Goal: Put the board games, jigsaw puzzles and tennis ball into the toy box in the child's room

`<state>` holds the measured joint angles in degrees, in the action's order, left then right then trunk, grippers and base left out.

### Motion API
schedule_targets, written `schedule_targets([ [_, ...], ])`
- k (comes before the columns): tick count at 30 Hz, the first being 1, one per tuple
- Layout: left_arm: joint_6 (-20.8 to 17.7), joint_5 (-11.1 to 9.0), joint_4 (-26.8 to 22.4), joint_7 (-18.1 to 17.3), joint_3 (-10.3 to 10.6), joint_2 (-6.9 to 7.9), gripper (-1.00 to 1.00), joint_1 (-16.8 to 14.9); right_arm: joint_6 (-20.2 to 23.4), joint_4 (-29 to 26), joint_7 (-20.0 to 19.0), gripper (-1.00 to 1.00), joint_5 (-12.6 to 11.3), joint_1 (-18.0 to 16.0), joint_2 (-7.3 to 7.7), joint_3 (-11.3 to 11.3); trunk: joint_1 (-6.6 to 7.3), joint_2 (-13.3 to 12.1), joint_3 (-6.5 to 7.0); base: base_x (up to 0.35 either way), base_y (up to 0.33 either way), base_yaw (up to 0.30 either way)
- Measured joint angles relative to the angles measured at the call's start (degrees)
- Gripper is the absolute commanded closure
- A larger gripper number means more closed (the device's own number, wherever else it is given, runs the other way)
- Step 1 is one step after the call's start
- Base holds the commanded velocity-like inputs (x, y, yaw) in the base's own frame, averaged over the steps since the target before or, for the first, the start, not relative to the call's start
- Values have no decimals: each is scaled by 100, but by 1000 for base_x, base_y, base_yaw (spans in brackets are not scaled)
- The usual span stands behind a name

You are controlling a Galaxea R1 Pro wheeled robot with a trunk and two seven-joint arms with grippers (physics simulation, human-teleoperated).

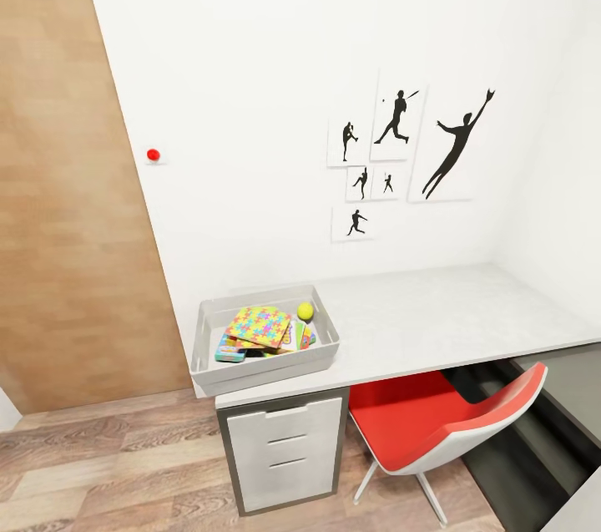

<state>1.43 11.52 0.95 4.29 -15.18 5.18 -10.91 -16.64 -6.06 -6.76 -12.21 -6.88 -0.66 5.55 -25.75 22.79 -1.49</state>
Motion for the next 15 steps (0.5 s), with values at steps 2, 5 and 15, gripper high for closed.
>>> schedule_targets([
  [2,0,0,0,0,0,0,-100,0,0,0,-2,-100,2,0,-2,3,0,0,0,0,0,0],
  [5,0,3,0,0,1,0,-100,0,-3,0,-3,-100,5,0,-4,4,0,0,0,0,0,0],
  [15,0,1,0,-7,1,7,-100,0,-8,5,-4,-100,7,0,-6,6,-1,-1,0,-62,65,0],
])
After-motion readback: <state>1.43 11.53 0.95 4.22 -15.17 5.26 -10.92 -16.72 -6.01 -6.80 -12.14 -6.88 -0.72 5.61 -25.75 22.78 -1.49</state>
